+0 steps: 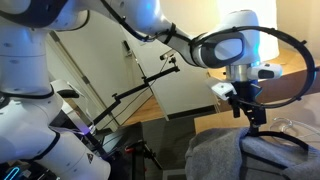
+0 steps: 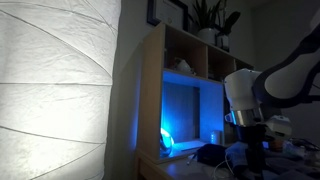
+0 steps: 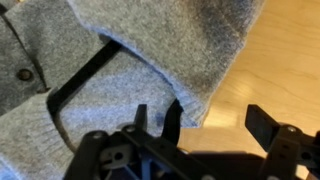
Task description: Hang the sweater with the hanger
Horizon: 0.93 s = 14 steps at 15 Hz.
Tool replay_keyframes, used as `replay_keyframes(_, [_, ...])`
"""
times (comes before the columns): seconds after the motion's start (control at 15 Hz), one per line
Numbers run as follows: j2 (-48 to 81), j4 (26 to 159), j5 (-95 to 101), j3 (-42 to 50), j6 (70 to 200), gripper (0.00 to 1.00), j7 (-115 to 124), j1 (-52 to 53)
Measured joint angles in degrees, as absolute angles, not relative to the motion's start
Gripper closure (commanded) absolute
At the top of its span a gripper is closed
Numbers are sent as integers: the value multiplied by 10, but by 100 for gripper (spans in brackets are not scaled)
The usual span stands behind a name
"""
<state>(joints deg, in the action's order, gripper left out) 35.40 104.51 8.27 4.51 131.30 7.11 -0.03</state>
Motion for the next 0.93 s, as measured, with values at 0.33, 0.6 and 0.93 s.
replay_keyframes(0.33, [373,1043,82,42,1313,0,70,2])
replay_keyframes(0.6, [381,1031,82,36,1314,0,71,15])
replay_keyframes(0.93, [401,999,82,35,1314,0,72,33])
